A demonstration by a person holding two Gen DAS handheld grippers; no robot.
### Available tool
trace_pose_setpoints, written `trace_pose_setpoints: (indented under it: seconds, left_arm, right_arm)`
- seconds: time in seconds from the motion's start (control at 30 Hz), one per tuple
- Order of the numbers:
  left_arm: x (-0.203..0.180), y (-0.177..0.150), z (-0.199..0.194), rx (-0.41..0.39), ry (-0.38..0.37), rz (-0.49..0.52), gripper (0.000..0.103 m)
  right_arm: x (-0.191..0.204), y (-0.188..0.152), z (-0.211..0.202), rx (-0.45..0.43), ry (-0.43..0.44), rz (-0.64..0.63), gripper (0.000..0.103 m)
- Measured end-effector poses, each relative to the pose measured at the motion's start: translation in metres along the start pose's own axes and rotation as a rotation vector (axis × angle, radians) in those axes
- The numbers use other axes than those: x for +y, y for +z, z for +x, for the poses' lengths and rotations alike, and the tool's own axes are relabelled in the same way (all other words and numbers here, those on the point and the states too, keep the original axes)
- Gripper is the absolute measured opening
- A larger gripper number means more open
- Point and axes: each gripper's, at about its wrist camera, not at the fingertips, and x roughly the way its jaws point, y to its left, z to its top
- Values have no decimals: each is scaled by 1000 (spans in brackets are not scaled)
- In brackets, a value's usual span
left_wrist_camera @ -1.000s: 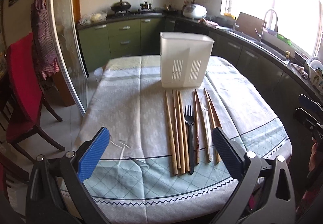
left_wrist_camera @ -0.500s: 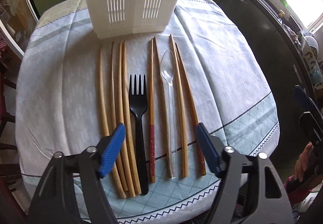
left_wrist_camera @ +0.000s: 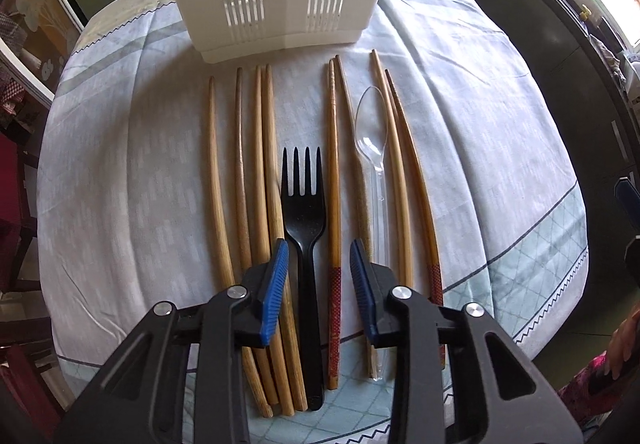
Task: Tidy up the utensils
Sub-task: 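Lower the left gripper onto the black fork and close on it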
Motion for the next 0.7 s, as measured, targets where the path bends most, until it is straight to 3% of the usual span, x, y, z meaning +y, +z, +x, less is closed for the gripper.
trace_pose_setpoints:
  seconds: [0.17,0.37,0.7]
  left_arm:
    - [-8,0,10,15,-3,15,21]
    - [-2,-1,11,20,-38,0,20]
    - [27,-6,8,37,-156,-41,20]
  right_arm:
    - [7,2,3,0,-11,-16,62]
    - [17,3,8,15,1,-50,51]
    - [31,5,21,41,21,-70,51]
